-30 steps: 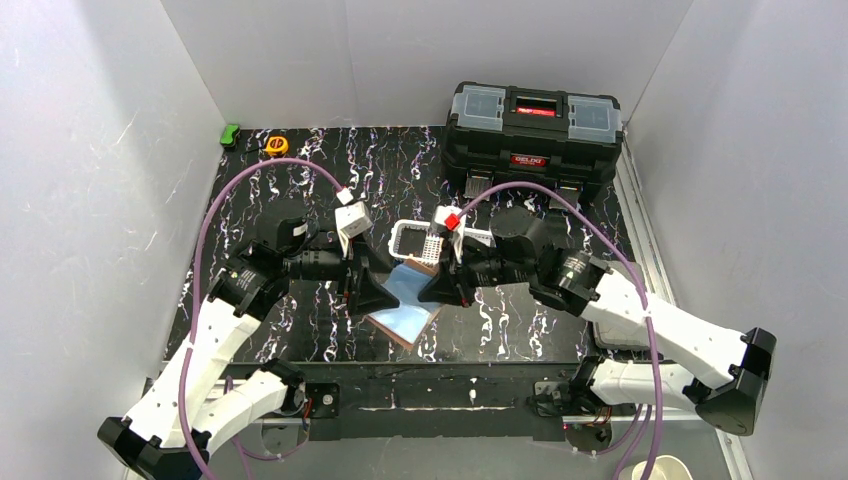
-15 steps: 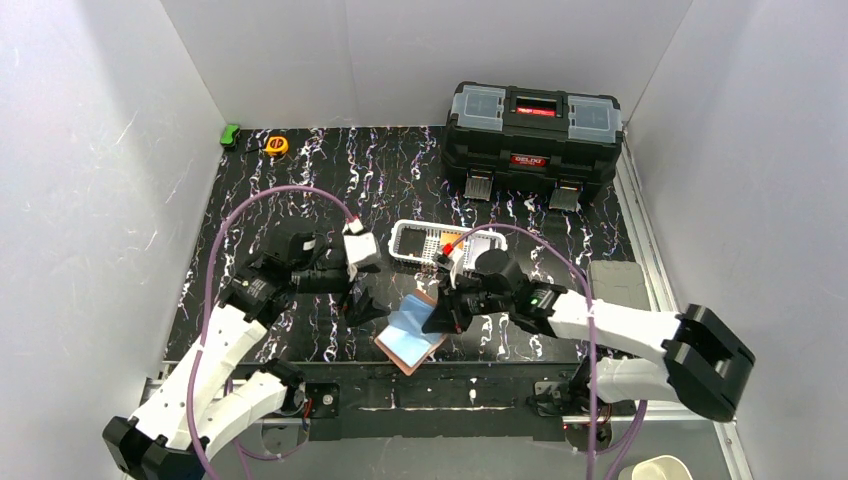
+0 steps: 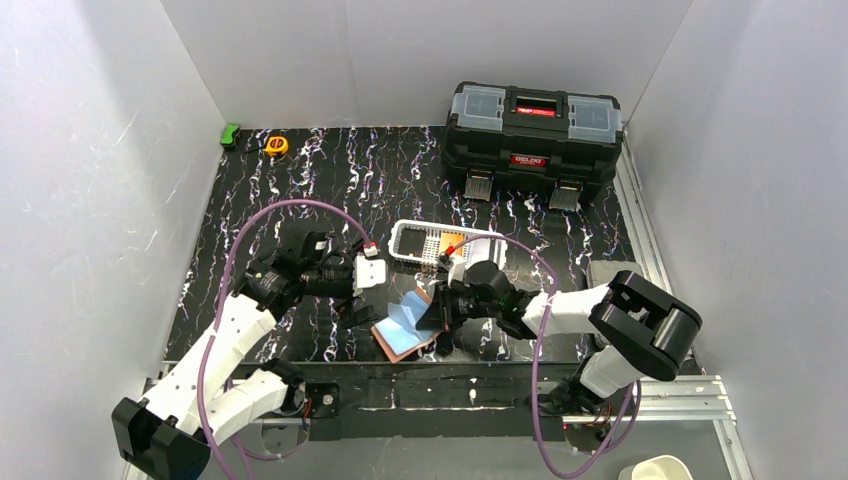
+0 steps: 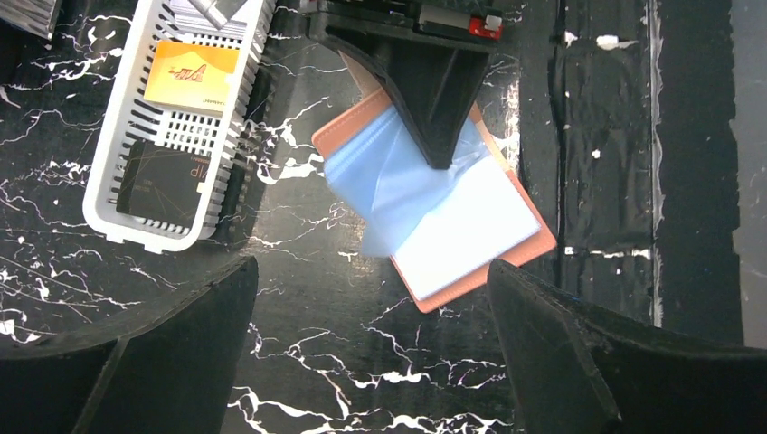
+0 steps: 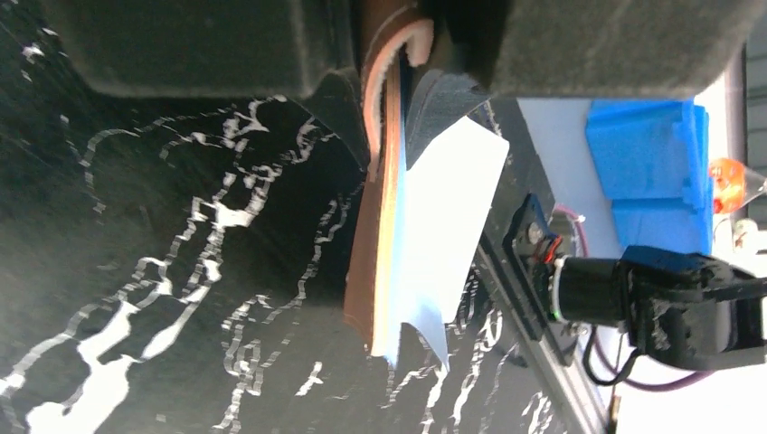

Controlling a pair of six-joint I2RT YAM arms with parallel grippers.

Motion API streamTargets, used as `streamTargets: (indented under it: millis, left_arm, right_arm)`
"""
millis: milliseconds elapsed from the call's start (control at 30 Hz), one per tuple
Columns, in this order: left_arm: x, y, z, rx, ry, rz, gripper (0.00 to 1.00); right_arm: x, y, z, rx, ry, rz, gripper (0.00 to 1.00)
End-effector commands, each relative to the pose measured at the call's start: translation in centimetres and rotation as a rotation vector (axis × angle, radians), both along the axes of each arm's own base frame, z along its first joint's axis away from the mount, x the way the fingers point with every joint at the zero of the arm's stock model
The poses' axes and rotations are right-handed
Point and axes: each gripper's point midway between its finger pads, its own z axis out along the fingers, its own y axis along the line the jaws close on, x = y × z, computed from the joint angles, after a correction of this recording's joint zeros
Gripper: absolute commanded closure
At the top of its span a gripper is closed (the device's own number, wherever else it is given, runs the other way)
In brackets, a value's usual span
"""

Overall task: Put the credit cards into the card holder
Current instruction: Open the card holder at the center of the board.

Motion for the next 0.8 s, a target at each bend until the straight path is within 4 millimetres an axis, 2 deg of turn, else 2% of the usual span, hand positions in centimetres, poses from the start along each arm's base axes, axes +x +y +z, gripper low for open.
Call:
streamTargets:
  millis: [0, 133, 267, 400, 567, 767]
  left_arm:
    - [-0.8, 0.3, -0.8, 0.022, -0.032, -0.067, 0.02]
    - [-1.1, 0.5, -0.8, 0.027, -0.041, -0.075, 0.02]
    - [-1.4, 0.4, -0.8, 0.025, -0.042, -0.09, 0.02]
    - [-1.6, 0.3, -0.7, 0.022, -0.039, -0.099, 0.02]
    - [-1.7, 0.4, -1.0, 0.024, -0.036, -0.103, 0.02]
    - [-2.2, 0.5, -1.5, 0.022, -0.028, -0.111, 0.02]
  right_arm:
    - [2.0, -0.7, 0.2, 0.029, -0.033, -0.143, 0.73]
    - [2.1, -2.1, -0.9, -0.041, -0.038, -0.185, 0.49]
    - [1.9, -2.8, -1.5, -0.102, -0.033, -0.176, 0.21]
    - [1.9, -3.8, -1.7, -0.155, -0.042, -0.191, 0.02]
    - [1.9, -5.6, -1.0, -0.203, -0.082, -0.222, 0.02]
    - [2.1, -7.5, 1.3, -0.227, -0.16, -0.253, 0.01]
